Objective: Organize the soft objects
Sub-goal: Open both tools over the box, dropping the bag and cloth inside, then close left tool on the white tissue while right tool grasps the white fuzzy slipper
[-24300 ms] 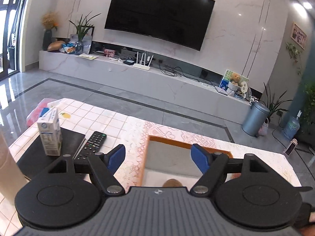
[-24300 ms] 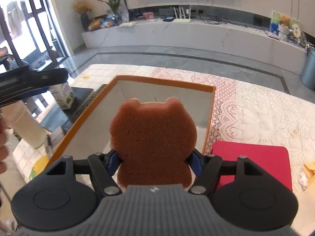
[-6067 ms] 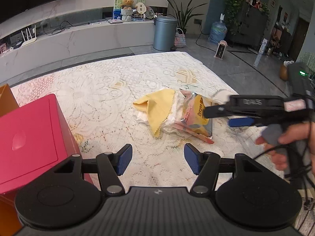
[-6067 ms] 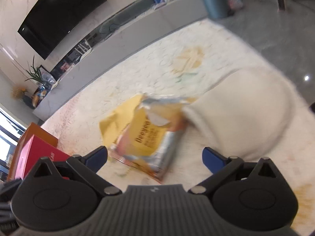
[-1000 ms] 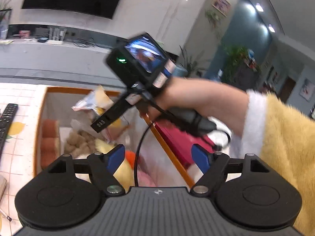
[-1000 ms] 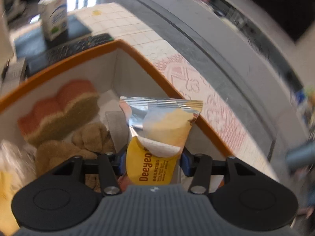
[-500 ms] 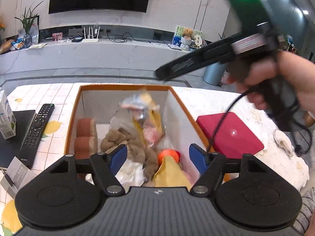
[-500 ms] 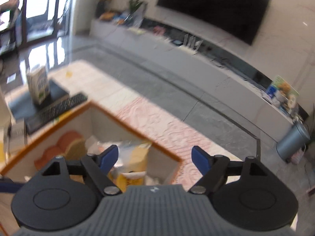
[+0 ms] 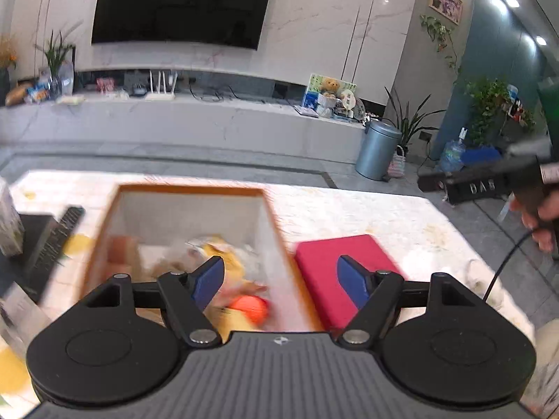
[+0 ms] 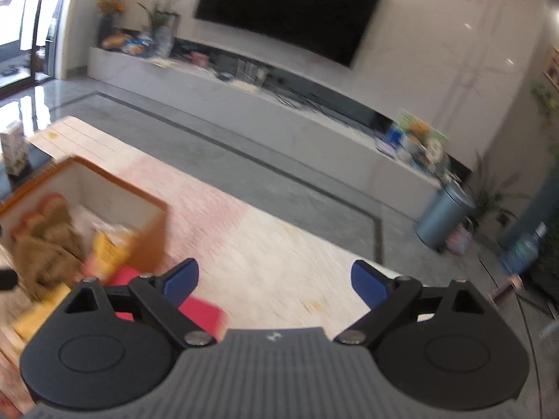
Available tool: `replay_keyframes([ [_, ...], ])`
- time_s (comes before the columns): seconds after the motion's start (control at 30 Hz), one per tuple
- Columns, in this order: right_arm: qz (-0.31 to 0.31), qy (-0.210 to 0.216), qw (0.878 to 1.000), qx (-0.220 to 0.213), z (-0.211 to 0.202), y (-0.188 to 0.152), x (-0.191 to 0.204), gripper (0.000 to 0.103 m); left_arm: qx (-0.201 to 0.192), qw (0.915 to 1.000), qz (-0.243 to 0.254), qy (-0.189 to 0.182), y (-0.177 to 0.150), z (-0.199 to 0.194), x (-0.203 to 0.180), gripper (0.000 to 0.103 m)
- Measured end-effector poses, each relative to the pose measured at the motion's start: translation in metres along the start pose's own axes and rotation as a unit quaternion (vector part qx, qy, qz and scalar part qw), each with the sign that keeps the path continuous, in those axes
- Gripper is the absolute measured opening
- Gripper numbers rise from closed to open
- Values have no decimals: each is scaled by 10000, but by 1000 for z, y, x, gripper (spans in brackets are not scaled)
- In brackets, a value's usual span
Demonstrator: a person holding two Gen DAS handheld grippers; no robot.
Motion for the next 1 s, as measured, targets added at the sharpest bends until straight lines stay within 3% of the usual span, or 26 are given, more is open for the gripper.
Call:
replay_keyframes([
  [0.1,240,-204,9995,102,-9,-31,-30,92,110,9996,-9,-253,-3,5,-24,87],
  [0.23,537,-412,9975,196,-23,-75,-66,93,10,9994,193,-294,-1,12,-54,88],
  [0.4,872,-1400,9848,553,-34,-135,-89,94,259,9992,6,-309,-4,38,-88,88],
  [0.53,1746,-1284,9734,746,-23,-180,-95,94,522,9980,52,-345,-5,63,-114,88],
  [0.73,2086,-1136,9646,1144,13,-229,-99,94,857,9946,487,-326,-19,105,-162,88],
  [0.9,2962,-1240,9367,1395,47,-278,-126,98,1600,9818,957,-357,-46,160,-201,88],
  [1.0,3400,-1082,9225,1471,68,-302,-137,100,1873,9715,1413,-348,-63,192,-226,88],
])
Point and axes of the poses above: each gripper's, at about its wrist camera, not at the fingertips, and z roughly the way its jaws point, x to its left, y to its top, the point moved 4 cm from there along z, roughly the way its jaws point, and after that the axes turned 14 degrees about -z, right-handed, at the moved point
